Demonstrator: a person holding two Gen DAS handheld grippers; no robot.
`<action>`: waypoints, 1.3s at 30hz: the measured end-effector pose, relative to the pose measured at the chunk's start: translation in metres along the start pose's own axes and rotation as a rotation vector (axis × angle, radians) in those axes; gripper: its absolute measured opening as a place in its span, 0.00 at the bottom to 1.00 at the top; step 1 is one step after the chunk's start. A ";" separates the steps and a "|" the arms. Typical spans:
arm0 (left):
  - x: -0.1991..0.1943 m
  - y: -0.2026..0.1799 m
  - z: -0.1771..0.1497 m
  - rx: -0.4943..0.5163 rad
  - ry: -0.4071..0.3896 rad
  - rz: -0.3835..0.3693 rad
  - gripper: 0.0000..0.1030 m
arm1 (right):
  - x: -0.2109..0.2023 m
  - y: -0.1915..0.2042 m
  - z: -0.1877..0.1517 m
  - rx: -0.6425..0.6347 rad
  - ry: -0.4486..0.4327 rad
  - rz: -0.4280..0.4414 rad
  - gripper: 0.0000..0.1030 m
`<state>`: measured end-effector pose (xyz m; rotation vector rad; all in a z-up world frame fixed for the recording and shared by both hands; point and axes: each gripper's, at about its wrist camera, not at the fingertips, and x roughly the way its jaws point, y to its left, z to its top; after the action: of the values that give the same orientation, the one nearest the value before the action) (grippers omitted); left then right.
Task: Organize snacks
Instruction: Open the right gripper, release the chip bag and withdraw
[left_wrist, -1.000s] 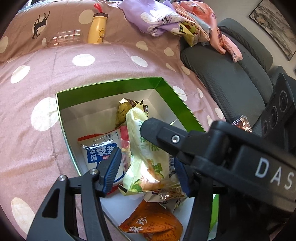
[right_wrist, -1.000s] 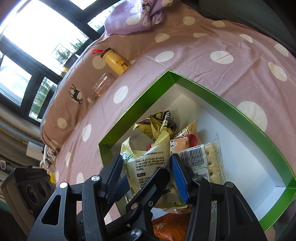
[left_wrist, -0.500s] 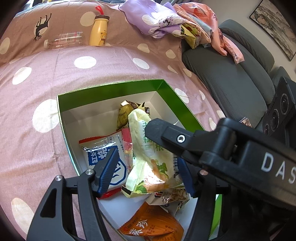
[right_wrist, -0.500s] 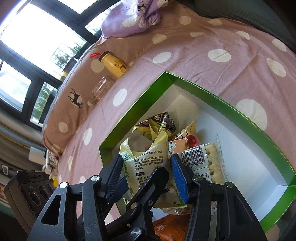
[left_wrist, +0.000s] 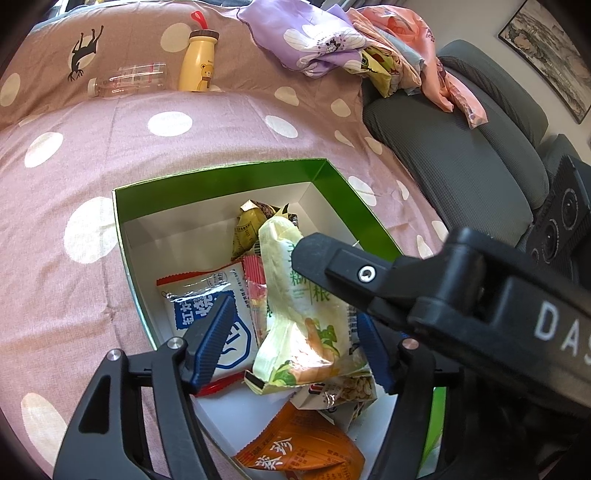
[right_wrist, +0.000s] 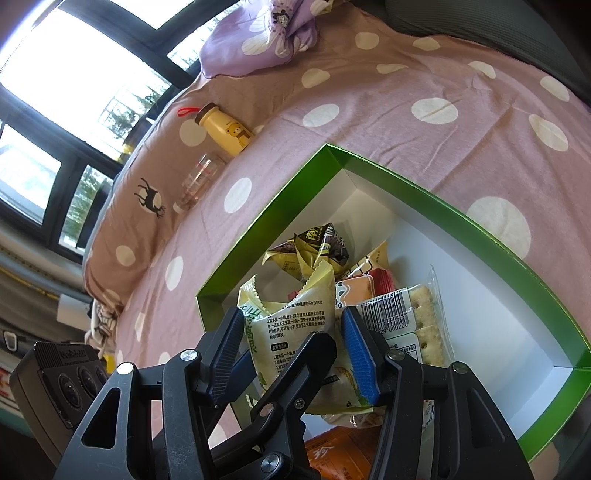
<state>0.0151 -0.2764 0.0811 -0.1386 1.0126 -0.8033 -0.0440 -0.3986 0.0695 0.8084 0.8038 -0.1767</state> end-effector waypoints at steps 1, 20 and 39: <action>0.000 0.000 0.000 0.000 -0.001 0.000 0.65 | -0.001 0.000 0.000 -0.001 -0.003 -0.002 0.60; -0.027 -0.010 0.003 0.062 -0.069 0.068 0.83 | -0.026 0.005 -0.004 -0.007 -0.075 -0.006 0.72; -0.081 -0.020 -0.001 0.096 -0.146 0.208 0.99 | -0.079 0.015 -0.011 -0.044 -0.223 -0.076 0.84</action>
<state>-0.0182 -0.2374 0.1465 -0.0093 0.8336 -0.6409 -0.0990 -0.3924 0.1293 0.7036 0.6261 -0.3100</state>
